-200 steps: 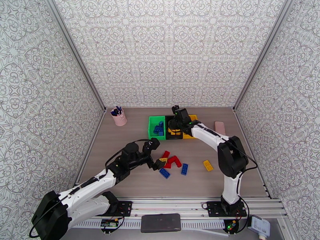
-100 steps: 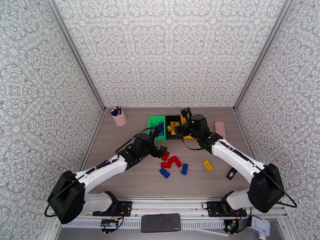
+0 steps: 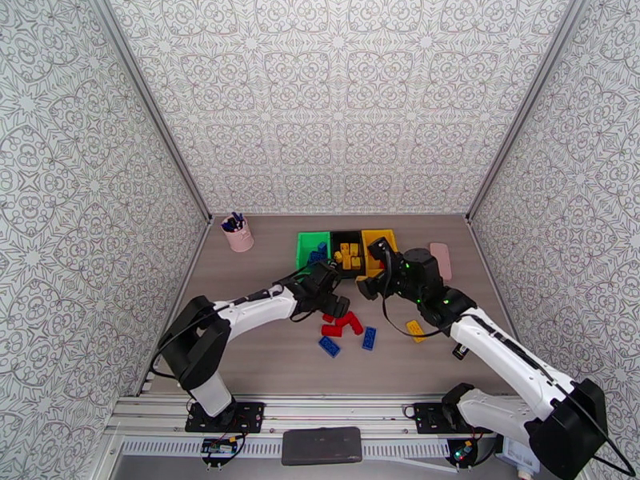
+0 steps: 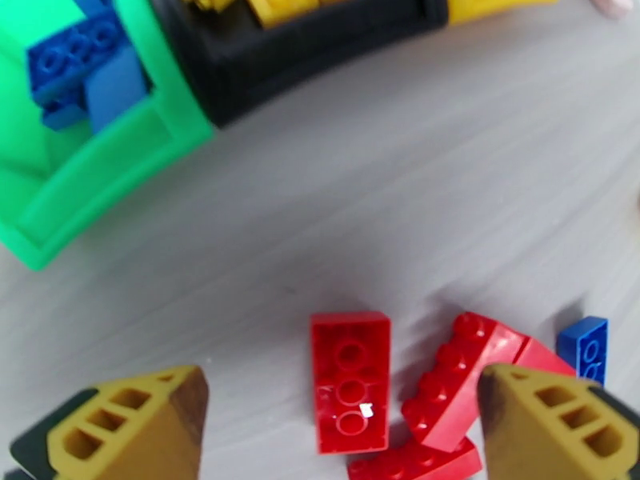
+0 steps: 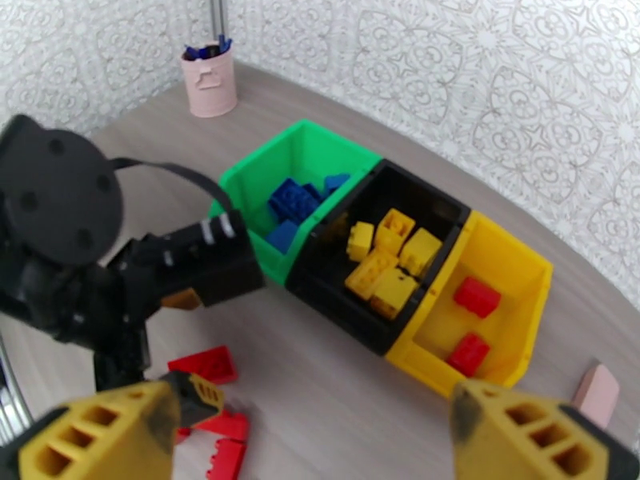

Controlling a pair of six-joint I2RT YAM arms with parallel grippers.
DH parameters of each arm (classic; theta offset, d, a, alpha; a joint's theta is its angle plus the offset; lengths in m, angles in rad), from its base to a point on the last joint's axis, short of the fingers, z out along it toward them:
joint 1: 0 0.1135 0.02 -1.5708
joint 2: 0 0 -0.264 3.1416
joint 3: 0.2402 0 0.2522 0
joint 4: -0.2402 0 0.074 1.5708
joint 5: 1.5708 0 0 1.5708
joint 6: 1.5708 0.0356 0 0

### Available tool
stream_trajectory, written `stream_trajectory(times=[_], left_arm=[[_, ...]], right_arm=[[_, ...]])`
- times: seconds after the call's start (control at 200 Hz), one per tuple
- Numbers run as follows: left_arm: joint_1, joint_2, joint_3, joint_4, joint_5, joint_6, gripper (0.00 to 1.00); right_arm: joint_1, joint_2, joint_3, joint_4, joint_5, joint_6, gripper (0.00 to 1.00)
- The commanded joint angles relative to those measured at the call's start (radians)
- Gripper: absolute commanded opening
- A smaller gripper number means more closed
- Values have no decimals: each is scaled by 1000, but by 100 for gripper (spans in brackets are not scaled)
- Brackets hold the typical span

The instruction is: Sort the legos into containers by color

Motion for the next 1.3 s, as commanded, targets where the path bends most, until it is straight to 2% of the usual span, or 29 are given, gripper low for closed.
stream_trajectory(times=[0.0,0.265,0.64,0.735,0.875,0.96,1.29], left_arm=[[-7,43,52,-96,19,-37,87],[-7,111,97,-122,45,-87,67],[-7,166,125,-133,35,-92,48],[-7,165,129,-134,24,-91,40],[-4,175,132,-139,19,-91,40],[-3,178,135,-143,11,-91,33],[-5,134,146,-161,-18,-80,24]], right_arm=[[-6,-5,-23,-31,-27,-19,92],[-5,15,-22,-27,-36,-20,92],[-4,-12,-32,-34,-30,-20,92],[-6,-16,-33,-36,-26,-20,92],[-6,-23,-35,-36,-26,-18,92],[-5,-24,-35,-36,-24,-18,92],[-7,-39,-45,-27,-8,-4,92]])
